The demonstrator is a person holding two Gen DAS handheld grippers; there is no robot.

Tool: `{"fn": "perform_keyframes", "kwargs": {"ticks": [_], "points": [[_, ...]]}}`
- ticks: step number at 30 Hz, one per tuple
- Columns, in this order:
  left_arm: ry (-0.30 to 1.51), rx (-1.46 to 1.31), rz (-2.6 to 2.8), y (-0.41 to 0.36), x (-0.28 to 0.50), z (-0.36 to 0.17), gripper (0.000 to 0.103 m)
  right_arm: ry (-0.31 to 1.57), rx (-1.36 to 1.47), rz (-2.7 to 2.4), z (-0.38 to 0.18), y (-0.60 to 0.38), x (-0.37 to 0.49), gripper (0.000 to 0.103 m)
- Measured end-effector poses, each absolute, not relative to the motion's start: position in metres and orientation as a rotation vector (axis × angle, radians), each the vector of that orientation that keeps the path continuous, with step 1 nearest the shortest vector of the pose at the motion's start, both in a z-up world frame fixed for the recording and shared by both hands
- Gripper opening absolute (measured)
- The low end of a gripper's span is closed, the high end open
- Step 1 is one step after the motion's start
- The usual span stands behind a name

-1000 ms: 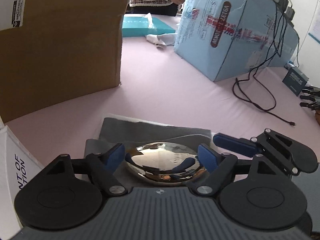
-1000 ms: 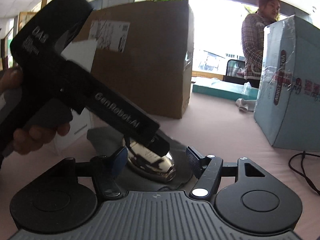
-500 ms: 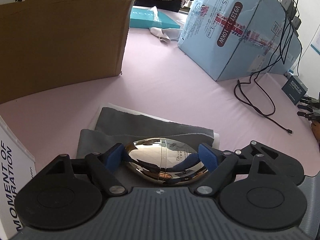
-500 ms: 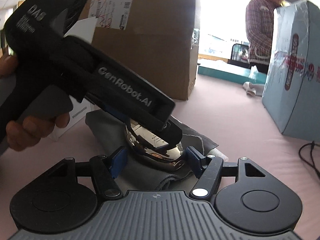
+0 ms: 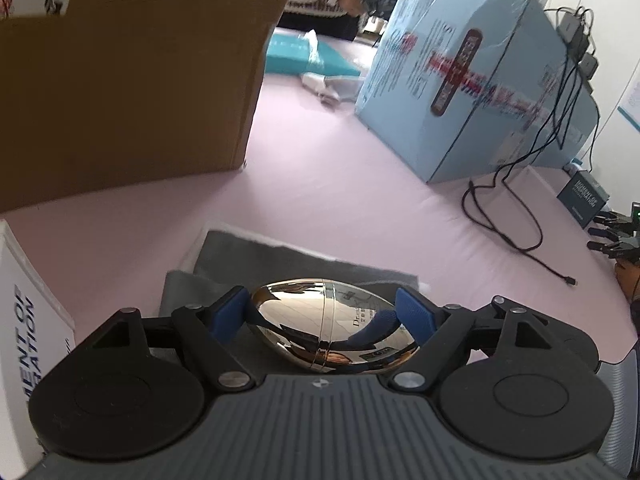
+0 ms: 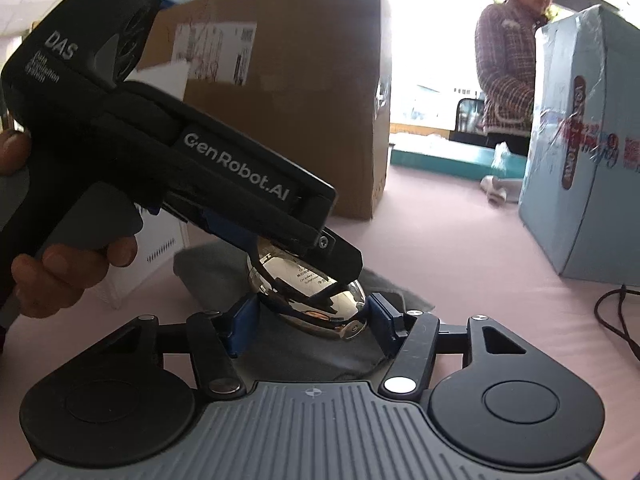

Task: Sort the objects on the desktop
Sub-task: 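Close the left tool on the gold compact and lift it, then carry the held gold compact with the left tool to the white box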

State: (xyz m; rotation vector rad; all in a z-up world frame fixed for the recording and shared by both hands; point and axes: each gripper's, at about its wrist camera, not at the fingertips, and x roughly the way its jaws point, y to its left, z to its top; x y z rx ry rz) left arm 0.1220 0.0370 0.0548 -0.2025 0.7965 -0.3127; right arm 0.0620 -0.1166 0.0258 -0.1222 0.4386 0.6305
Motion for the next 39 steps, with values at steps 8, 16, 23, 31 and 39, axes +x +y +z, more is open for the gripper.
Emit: {"fn": "perform_keyframes", "kwargs": {"ticks": [8,16,23,31,39], "points": [[0.72,-0.211,-0.341,0.039,0.108,0.078,0.078,0.354,-0.042,0.646,0.046,-0.13,0.052,0.056],[0.65,-0.2,-0.354,0.039,0.091,0.101,0.078,0.27,-0.014,0.662,0.059,-0.139,0.047,0.056],[0.604,-0.198,-0.372,0.041,0.079,0.115,0.078,0.205,0.006,0.667,0.07,-0.144,0.04,0.056],[0.551,-0.178,-0.386,0.04,0.062,0.131,0.078,0.147,0.015,0.67,0.079,-0.146,0.031,0.056],[0.504,-0.157,-0.38,0.043,0.046,0.146,0.078,0.107,0.037,0.666,0.091,-0.14,0.021,0.056]]}}
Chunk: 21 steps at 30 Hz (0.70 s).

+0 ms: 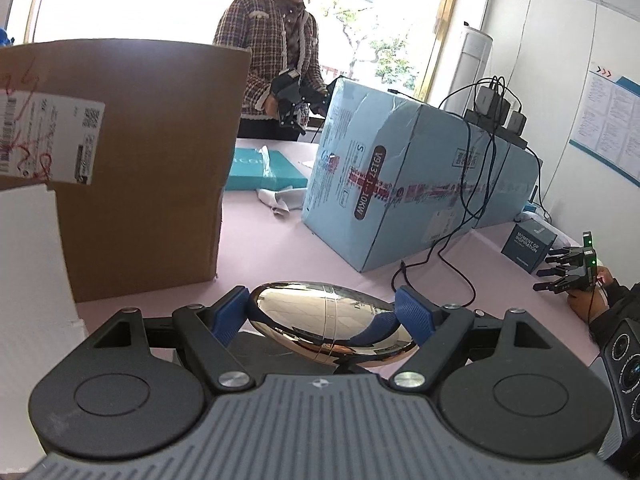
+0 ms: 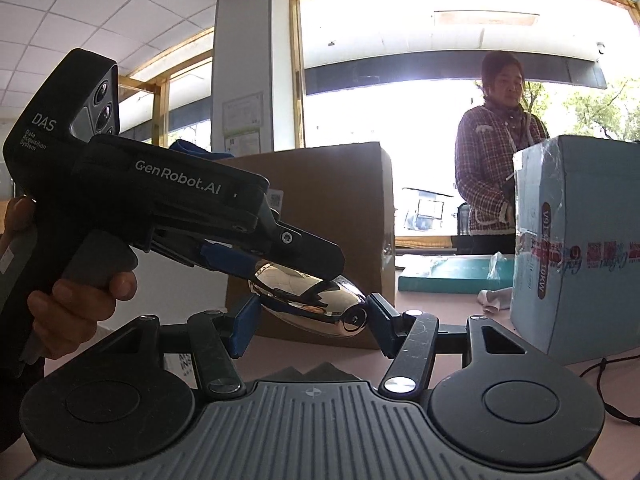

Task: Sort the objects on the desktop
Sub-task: 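Carry the held gold compact with the left tool to the white box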

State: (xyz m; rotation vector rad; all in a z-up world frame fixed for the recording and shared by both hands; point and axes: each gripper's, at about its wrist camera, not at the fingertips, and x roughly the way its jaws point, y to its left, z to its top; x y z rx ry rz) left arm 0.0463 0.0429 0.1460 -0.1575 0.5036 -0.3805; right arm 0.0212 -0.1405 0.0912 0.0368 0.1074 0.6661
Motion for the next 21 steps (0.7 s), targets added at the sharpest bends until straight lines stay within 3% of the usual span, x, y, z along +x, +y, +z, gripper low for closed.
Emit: {"fn": "perform_keyframes", "kwargs": {"ticks": [21], "points": [[0.376,-0.202,-0.174,0.179,-0.021,0.175,0.078,0.052,-0.054,0.858,0.125,-0.005,0.004,0.056]]}}
